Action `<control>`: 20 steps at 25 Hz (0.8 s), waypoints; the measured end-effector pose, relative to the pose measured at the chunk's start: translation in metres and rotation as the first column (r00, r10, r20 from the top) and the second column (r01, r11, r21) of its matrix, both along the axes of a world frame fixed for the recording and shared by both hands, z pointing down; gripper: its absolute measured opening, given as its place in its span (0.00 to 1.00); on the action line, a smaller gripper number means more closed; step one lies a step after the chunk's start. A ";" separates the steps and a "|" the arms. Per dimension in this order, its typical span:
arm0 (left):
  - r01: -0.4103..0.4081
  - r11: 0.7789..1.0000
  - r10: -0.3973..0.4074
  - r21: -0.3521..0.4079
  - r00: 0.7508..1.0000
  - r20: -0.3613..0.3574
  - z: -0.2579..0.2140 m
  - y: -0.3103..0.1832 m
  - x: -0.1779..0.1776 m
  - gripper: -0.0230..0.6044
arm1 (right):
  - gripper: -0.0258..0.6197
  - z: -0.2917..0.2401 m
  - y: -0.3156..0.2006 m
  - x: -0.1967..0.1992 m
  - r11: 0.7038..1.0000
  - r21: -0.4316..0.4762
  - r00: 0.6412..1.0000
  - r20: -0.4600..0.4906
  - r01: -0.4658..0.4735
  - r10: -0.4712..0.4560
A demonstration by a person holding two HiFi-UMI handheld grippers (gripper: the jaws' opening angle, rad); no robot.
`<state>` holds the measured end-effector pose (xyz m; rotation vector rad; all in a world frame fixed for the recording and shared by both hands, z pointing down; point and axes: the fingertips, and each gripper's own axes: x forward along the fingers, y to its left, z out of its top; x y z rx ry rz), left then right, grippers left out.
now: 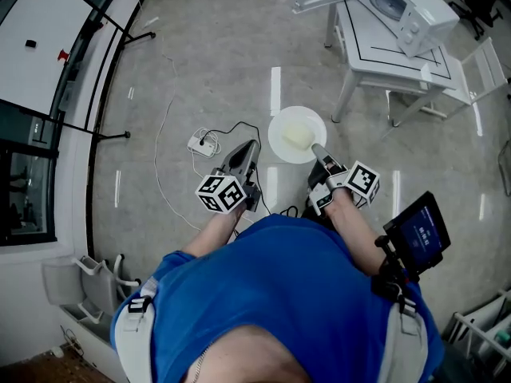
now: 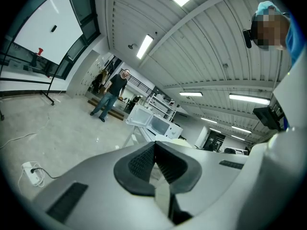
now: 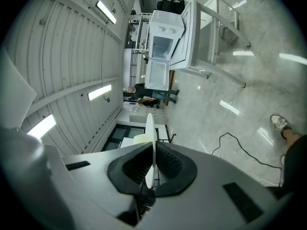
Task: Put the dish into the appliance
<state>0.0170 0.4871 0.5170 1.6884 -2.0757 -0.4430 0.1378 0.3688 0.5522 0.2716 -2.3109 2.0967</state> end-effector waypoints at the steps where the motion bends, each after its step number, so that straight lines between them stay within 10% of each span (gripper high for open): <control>1: 0.004 1.000 -0.004 -0.001 1.000 0.003 0.000 -0.015 -0.011 0.05 | 0.05 0.001 -0.015 -0.012 1.000 -0.005 1.000 0.001 0.004 -0.004; 20: 0.058 0.998 -0.058 0.007 0.998 0.016 -0.016 -0.184 -0.083 0.05 | 0.05 -0.005 -0.186 -0.093 0.998 -0.013 0.998 0.015 0.060 -0.060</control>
